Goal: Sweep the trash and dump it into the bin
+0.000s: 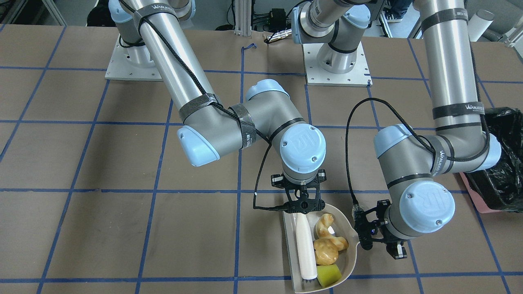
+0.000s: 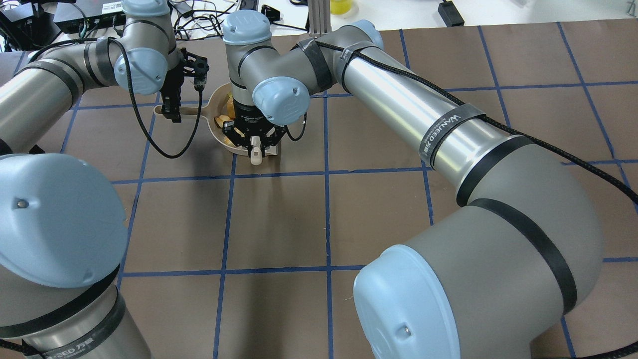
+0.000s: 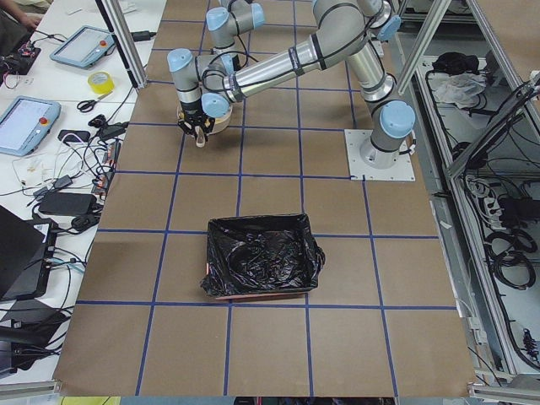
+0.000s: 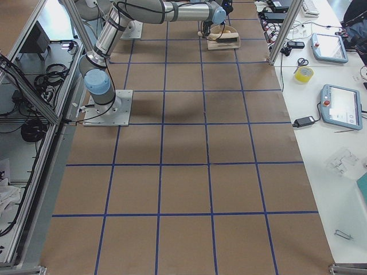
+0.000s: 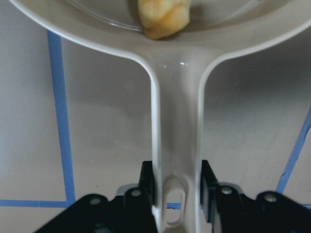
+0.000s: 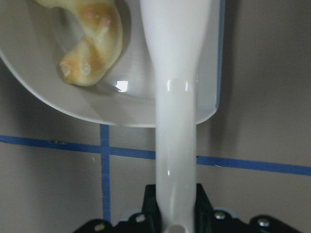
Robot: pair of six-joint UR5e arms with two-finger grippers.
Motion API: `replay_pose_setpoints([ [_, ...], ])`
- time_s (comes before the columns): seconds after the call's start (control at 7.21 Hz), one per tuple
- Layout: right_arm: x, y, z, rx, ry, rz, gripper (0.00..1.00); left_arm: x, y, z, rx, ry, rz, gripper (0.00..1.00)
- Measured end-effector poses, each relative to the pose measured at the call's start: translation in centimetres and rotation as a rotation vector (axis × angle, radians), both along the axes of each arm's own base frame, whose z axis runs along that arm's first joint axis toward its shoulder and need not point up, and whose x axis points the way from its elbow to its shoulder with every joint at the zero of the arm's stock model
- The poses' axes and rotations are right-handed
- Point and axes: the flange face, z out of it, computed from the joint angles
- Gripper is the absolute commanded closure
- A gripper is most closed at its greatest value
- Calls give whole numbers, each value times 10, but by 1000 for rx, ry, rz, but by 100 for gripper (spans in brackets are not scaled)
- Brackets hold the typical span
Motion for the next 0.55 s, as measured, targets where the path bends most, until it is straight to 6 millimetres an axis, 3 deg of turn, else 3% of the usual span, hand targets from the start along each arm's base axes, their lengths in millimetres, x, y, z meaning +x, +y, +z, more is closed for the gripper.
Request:
replay_pose_setpoints([
  [0.55,-23,5,-4,12,80,49,100,0,0,1,-4,9,1,90],
])
